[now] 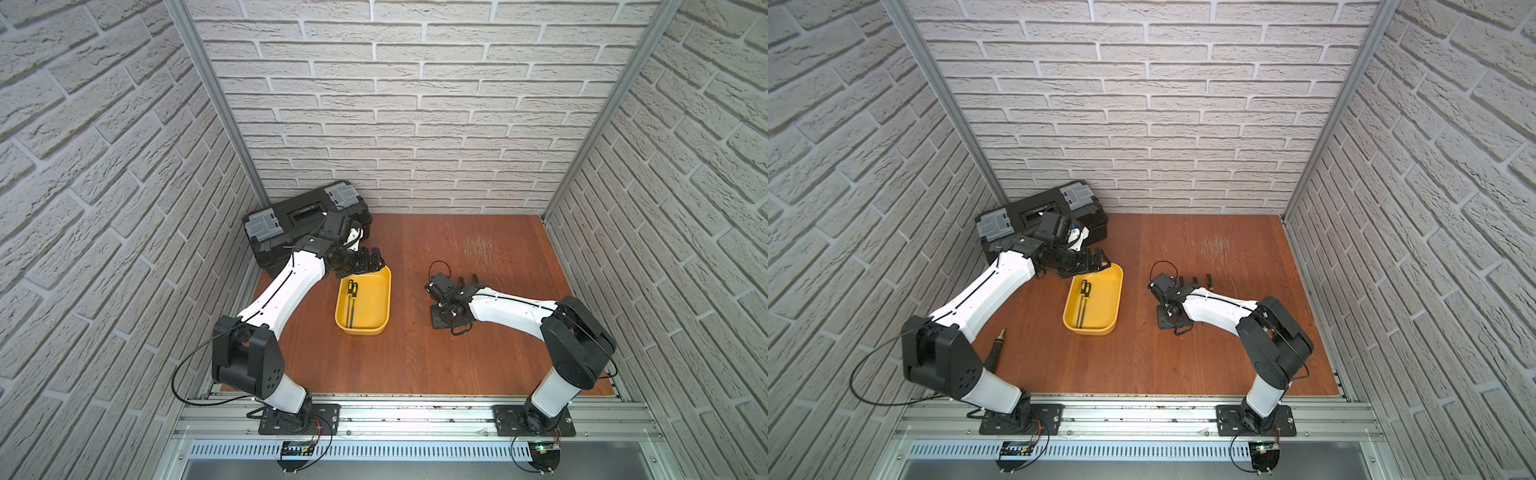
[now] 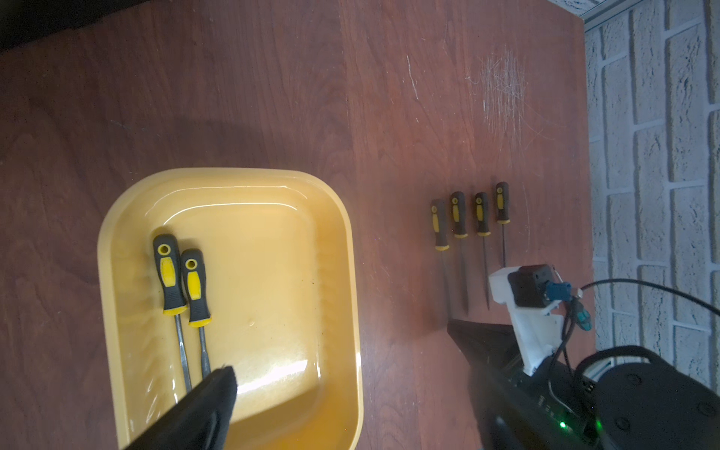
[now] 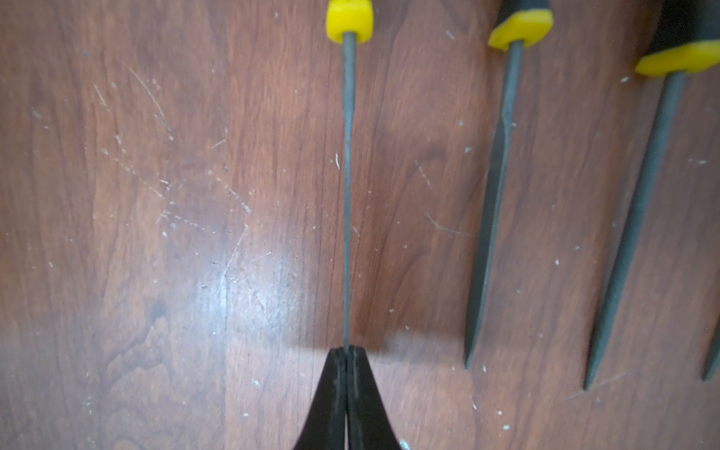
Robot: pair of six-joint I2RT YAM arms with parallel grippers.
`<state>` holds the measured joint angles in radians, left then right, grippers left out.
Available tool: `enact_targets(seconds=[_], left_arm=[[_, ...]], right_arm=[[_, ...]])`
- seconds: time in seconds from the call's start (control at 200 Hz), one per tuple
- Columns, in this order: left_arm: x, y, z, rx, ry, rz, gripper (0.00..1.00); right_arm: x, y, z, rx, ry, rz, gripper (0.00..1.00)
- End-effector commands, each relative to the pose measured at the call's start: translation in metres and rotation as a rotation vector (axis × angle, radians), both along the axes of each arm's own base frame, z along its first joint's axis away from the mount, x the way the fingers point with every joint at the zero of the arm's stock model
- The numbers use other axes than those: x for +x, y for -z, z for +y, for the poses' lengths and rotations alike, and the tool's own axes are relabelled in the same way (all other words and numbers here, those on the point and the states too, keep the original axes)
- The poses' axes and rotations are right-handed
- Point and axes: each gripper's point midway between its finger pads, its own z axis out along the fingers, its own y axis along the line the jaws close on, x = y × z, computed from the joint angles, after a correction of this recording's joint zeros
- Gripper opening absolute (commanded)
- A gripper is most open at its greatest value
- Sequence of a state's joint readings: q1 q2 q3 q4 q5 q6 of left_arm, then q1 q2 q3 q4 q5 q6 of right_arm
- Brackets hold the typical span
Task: Take the file tool out of the storage box
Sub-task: Place the file tool at the center of the board.
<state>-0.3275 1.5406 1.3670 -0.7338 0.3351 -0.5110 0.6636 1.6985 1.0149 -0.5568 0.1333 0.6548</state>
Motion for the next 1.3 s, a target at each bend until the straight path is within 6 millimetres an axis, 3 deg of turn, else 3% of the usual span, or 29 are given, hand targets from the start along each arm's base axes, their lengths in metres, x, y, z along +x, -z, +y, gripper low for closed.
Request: enact_targets(seconds=[0.0,0.48,0.71,1.01,1.125,1.295], left_arm=[[0.0,-0.004,0.003,0.017,0.0,-0.028,0.99],[-0.002,-0.001,0.011,0.064,-0.018,-0.03,0.98],[-0.008,0.005,0.025,0.148,-0.033,-0.004,0.99],[-0.009,0.011,0.03,0.19,-0.038,0.01,0.98],[-0.009,0.014,0.029,0.21,-0.031,0.018,0.98],[-0.007,0.023,0.031,0.272,-0.021,0.035,0.97]], right_arm=[[0.001,0.007,0.0,0.001,0.007,0.0,0.03],[-0.002,0.015,-0.002,-0.005,0.01,0.011,0.03],[-0.002,0.017,-0.003,-0.008,0.013,0.011,0.04],[-0.001,0.012,-0.002,0.006,0.004,-0.01,0.27],[0.002,-0.001,-0.002,0.017,-0.013,-0.043,0.34],[0.009,-0.055,0.003,0.074,-0.071,-0.16,0.48]])
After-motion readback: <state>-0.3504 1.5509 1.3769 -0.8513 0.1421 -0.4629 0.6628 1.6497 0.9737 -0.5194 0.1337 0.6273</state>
